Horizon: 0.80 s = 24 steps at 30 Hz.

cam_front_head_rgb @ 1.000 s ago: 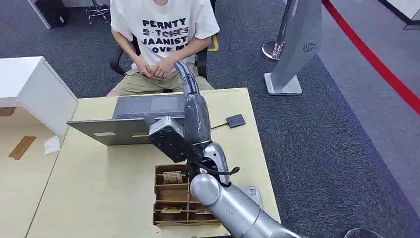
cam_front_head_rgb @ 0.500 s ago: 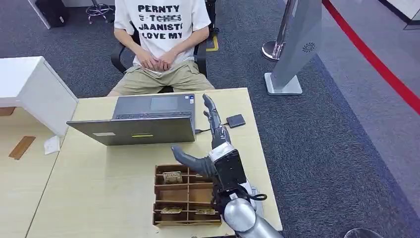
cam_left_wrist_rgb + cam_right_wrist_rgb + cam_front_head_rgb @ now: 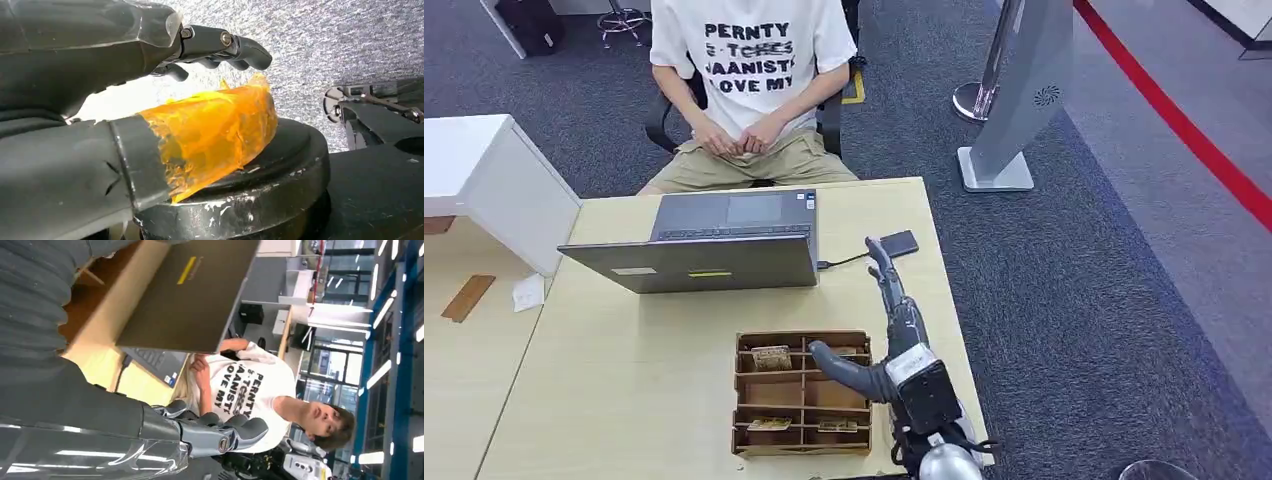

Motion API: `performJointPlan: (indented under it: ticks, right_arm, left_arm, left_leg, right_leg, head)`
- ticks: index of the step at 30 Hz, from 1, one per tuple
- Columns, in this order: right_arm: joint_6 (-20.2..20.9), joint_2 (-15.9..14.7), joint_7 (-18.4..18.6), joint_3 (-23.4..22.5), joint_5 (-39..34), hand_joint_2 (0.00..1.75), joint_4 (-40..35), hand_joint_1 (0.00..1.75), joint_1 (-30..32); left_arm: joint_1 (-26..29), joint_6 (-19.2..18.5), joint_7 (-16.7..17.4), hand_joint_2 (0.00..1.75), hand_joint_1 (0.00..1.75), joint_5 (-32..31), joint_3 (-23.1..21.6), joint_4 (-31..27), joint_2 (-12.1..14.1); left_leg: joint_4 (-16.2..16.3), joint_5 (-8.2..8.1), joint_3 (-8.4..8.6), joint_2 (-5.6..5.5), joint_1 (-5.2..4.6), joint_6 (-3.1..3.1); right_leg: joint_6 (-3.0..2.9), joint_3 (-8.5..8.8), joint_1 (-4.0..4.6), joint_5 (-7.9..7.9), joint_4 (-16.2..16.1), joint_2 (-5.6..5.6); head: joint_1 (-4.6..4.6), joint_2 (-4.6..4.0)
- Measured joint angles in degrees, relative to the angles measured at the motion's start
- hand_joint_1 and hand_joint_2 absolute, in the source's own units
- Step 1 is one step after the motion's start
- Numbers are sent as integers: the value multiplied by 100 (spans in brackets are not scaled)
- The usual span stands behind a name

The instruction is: Pass the card to the sensor for recognition and then transmit it.

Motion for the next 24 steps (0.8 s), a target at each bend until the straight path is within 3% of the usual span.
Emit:
performJointPlan:
  ticks: [5,6,7,8,9,10,11,13,15,17,18,19,20,21,22,24]
  right_arm:
    - [-22,-125,-61,-46,191,175,-114,7,251]
    - [-42,-142,-74,-46,287,175,-133,28,289]
    - [-61,-164,-90,-48,394,175,-151,28,331]
    - [-72,-182,-101,-48,477,175,-162,45,361]
    - [-85,-205,-118,-48,587,175,-179,119,391]
    - [-92,-219,-127,-48,646,175,-194,134,410]
    - [-103,-230,-135,-48,688,175,-203,134,421]
    - [-142,-271,-177,-48,877,175,-232,154,460]
    - [-175,-313,-208,-46,1089,175,-265,157,495]
    - [-201,-352,-227,-37,1244,175,-297,143,528]
    - [-203,-361,-234,-28,1272,175,-304,122,538]
    - [-172,-367,-234,-24,1226,175,-315,84,548]
    - [-94,-378,-232,-18,1117,175,-332,84,554]
    - [-28,-385,-232,-11,1025,175,-339,31,558]
    - [108,-391,-232,0,826,175,-345,0,563]
    - [425,-402,-238,6,347,175,-350,0,582]
  left_arm:
    - [0,26,0,0,0,26,30,0,0]
    - [0,31,0,0,0,33,35,0,0]
    - [0,31,0,0,0,37,39,0,-2]
    - [0,33,0,0,0,50,39,0,-2]
    - [0,33,0,0,0,52,41,0,-2]
    - [0,33,0,0,0,54,39,0,-2]
    - [0,33,0,0,0,55,39,0,-2]
    - [-1,31,0,0,0,55,42,0,-2]
    - [-1,31,0,0,0,55,42,0,-2]
    - [-1,31,0,0,0,52,41,0,-2]
    - [-1,28,0,0,0,52,42,0,-2]
    - [-2,28,0,0,0,50,42,0,-2]
    - [-1,28,0,0,0,50,42,0,-2]
    - [-1,26,0,0,0,48,42,0,-2]
    - [-1,28,0,0,0,48,41,0,-2]
    - [-1,28,0,0,0,48,42,0,-2]
  left_leg:
    - [0,0,0,1,0,0]
    - [0,0,1,1,0,0]
    - [0,0,1,1,0,0]
    - [0,0,1,1,0,0]
    - [0,0,1,1,0,0]
    - [0,0,1,1,0,0]
    - [0,0,1,1,0,0]
    - [0,0,1,1,0,0]
    - [0,0,2,1,0,0]
    - [0,0,1,1,0,0]
    - [0,0,1,1,0,0]
    - [0,0,1,1,0,0]
    - [0,0,1,1,0,0]
    - [0,0,1,1,0,0]
    - [0,0,1,1,0,0]
    - [0,0,1,1,0,0]
  right_leg:
    - [0,1,-1,0,0,0]
    - [0,1,-1,0,0,0]
    - [0,1,-1,0,0,0]
    - [0,1,-1,0,0,0]
    - [0,2,-1,0,0,0]
    - [0,2,-1,0,0,0]
    - [0,2,-1,0,0,0]
    - [0,2,-1,0,0,0]
    - [0,2,0,0,0,0]
    - [0,2,0,0,0,0]
    - [0,2,0,0,0,0]
    - [0,2,0,0,0,0]
    - [0,2,0,0,0,0]
    - [0,2,0,0,0,0]
    - [0,2,0,0,0,0]
    - [0,2,0,0,0,0]
  head:
    - [0,0]
    - [0,0]
    - [0,0]
    - [0,0]
    - [0,0]
    - [0,0]
    - [0,0]
    - [0,0]
    - [0,0]
    - [0,0]
    - [0,0]
    - [0,0]
    - [0,0]
    - [0,0]
    - [0,0]
    - [0,0]
